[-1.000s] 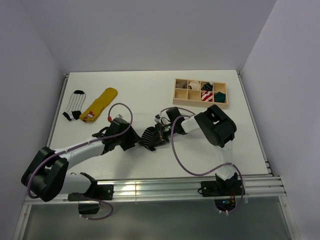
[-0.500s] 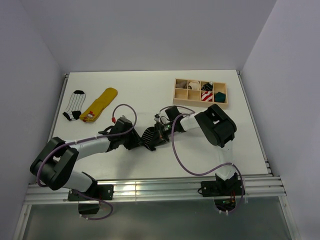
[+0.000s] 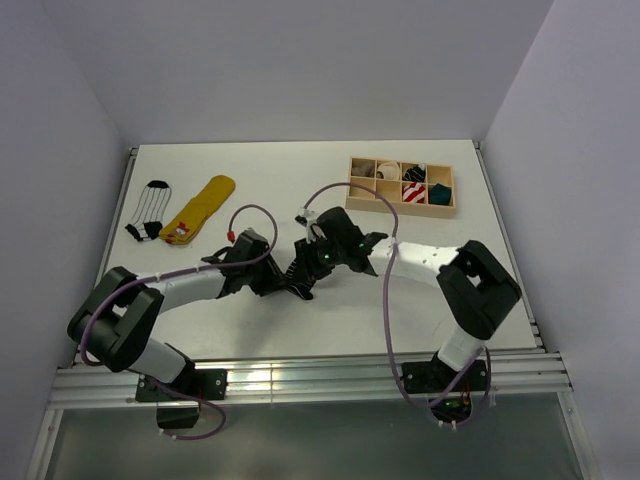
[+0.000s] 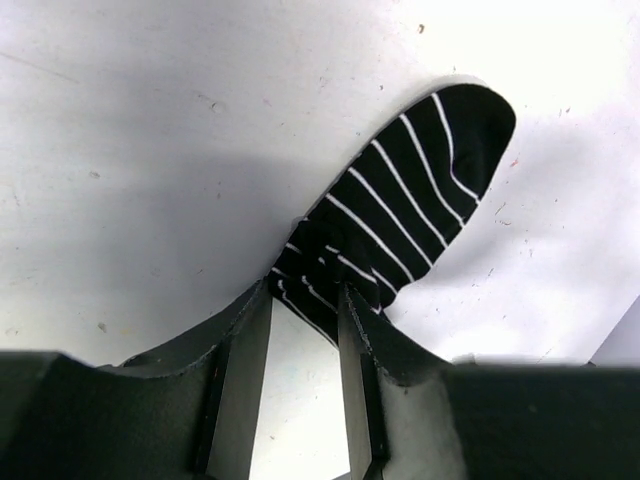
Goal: Roll the socks
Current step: Roll the sock at the center of the board.
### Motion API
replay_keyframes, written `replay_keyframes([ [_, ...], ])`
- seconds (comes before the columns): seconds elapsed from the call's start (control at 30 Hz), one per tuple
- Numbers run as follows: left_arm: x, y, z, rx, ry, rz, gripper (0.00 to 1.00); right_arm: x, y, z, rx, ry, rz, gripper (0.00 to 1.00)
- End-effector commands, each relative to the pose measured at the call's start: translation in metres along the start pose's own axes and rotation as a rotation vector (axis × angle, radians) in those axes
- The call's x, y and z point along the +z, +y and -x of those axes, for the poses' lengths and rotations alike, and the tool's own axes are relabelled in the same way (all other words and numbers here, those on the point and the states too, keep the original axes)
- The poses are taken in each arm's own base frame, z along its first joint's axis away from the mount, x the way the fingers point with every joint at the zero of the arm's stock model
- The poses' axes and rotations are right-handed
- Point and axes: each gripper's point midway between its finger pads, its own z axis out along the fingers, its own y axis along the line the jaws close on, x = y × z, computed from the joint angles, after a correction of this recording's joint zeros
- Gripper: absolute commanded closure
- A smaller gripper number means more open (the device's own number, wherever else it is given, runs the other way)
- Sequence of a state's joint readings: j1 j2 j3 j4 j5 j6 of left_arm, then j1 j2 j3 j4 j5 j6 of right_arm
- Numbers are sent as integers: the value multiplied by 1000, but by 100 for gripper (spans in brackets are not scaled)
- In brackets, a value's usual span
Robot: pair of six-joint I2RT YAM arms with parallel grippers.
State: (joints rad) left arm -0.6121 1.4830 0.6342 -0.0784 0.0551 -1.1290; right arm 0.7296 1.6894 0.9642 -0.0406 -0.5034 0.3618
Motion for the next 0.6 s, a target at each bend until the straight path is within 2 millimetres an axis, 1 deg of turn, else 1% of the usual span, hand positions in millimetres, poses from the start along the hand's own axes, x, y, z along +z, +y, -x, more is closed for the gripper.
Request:
replay_keyframes([
  [0.0,3,15,-2,42,6,78,62,-7,-17,1,-221,-73,-229,62],
  [0.03,4,15,-1,44,6,81,62,-8,-21,3,-251,-96,-291,61],
  [0.07,4,15,-2,48,13,83,62,-7,-21,2,-277,-99,-310,61],
  [0.1,5,15,-3,49,17,84,62,-4,-17,-3,-321,-98,-326,61],
  [0.17,6,13,-2,52,19,82,62,-2,-21,-4,-357,-111,-379,61],
  [0.2,6,12,-2,52,20,79,62,1,-16,-8,-388,-108,-380,61],
  [0.23,6,12,-2,54,24,79,62,2,-19,-9,-402,-112,-410,61],
  [0.3,6,11,-2,63,25,78,62,5,-18,-12,-437,-108,-427,61],
  [0.33,7,9,-1,66,27,76,62,10,-14,-12,-457,-119,-427,61],
  [0.57,11,1,0,108,46,65,62,29,-16,-21,-534,-89,-467,61],
])
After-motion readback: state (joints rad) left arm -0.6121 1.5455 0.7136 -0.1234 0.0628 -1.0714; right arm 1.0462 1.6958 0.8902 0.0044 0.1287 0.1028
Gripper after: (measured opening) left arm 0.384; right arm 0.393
